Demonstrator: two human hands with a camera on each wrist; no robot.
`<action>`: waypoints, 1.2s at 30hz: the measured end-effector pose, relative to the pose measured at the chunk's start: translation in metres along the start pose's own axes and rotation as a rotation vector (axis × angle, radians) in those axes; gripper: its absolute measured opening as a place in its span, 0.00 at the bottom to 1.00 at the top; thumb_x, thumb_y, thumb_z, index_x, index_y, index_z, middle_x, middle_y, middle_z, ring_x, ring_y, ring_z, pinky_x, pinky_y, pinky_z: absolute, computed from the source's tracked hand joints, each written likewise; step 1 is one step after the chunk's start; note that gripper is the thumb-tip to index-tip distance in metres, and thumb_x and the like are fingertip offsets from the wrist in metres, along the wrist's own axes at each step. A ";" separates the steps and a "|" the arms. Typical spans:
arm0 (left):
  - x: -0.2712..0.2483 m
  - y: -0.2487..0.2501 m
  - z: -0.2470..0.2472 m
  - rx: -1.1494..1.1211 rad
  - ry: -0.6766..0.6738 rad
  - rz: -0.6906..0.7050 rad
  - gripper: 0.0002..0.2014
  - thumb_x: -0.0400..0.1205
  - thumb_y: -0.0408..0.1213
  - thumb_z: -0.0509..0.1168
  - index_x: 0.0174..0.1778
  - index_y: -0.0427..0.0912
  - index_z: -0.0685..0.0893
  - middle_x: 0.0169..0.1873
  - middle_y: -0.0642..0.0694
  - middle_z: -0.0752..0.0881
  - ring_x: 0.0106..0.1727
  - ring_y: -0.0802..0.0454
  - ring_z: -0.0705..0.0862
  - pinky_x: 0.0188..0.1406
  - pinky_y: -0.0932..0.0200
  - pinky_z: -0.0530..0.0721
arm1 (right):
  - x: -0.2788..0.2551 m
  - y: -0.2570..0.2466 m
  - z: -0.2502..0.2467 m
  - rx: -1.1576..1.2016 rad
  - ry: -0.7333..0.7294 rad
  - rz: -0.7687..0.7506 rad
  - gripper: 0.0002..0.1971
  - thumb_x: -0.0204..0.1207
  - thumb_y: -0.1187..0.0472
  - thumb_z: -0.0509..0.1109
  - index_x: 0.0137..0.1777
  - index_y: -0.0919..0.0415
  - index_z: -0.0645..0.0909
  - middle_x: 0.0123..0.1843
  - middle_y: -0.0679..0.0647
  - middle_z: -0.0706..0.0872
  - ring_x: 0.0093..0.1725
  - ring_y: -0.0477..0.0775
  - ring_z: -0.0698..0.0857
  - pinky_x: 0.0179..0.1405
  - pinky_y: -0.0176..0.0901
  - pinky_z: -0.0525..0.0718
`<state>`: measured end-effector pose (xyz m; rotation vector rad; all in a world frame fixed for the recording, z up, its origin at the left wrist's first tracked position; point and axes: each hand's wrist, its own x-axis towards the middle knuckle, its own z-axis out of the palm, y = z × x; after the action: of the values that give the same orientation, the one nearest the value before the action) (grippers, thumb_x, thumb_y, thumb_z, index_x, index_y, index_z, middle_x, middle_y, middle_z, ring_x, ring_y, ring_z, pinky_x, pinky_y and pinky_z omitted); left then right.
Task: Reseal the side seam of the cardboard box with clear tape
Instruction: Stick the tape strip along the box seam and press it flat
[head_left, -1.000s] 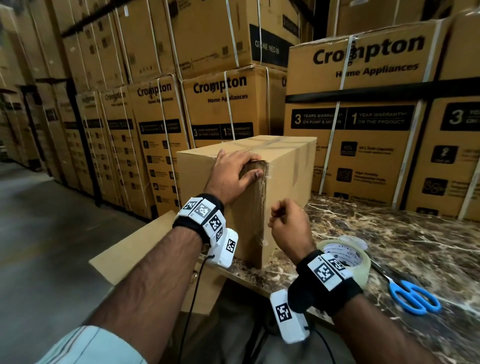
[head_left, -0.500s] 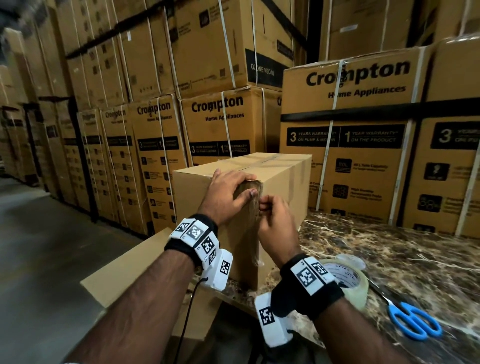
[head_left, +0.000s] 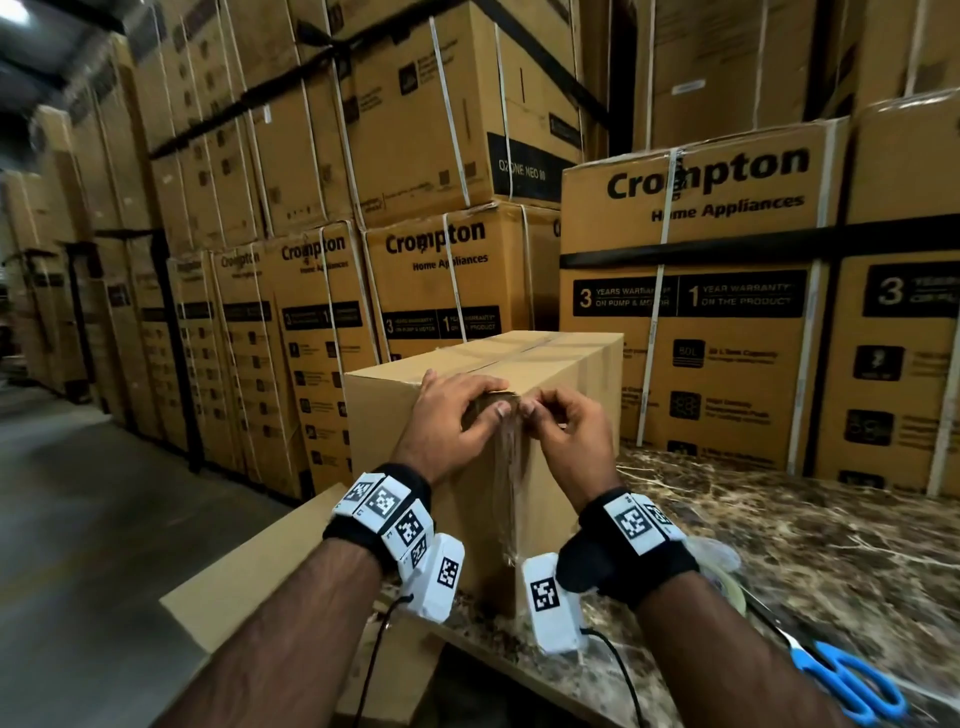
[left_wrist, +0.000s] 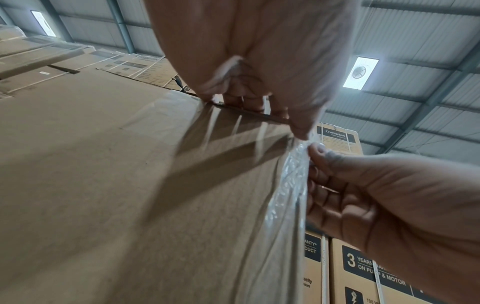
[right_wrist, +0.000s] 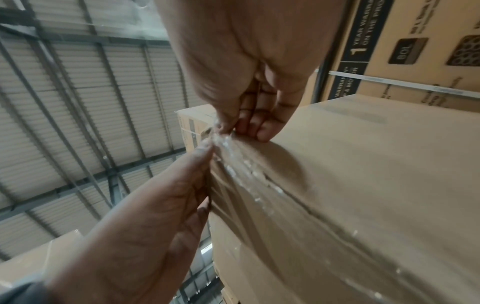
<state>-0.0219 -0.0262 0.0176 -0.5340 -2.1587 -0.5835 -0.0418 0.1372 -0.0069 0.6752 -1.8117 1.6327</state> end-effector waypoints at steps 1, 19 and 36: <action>0.000 0.001 0.002 -0.001 0.005 -0.007 0.22 0.80 0.56 0.58 0.65 0.52 0.82 0.63 0.53 0.85 0.68 0.56 0.76 0.81 0.44 0.47 | 0.001 0.000 -0.003 0.041 -0.024 0.018 0.06 0.80 0.62 0.70 0.43 0.56 0.87 0.40 0.55 0.90 0.45 0.57 0.88 0.49 0.58 0.89; 0.000 0.014 0.015 0.024 0.173 -0.044 0.13 0.83 0.49 0.58 0.53 0.50 0.85 0.52 0.52 0.89 0.57 0.53 0.82 0.80 0.41 0.53 | 0.012 0.012 -0.002 0.091 -0.016 0.126 0.20 0.74 0.49 0.75 0.54 0.58 0.70 0.40 0.52 0.80 0.40 0.48 0.80 0.42 0.47 0.83; 0.005 0.016 -0.009 0.014 0.067 -0.026 0.12 0.86 0.41 0.61 0.58 0.46 0.89 0.52 0.48 0.91 0.46 0.59 0.75 0.57 0.53 0.73 | 0.004 -0.008 0.002 -0.231 -0.134 0.002 0.28 0.67 0.51 0.81 0.57 0.54 0.66 0.42 0.51 0.78 0.41 0.50 0.80 0.45 0.58 0.87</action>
<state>-0.0103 -0.0178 0.0306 -0.4726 -2.1079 -0.5918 -0.0389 0.1342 0.0019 0.6911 -2.0572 1.3791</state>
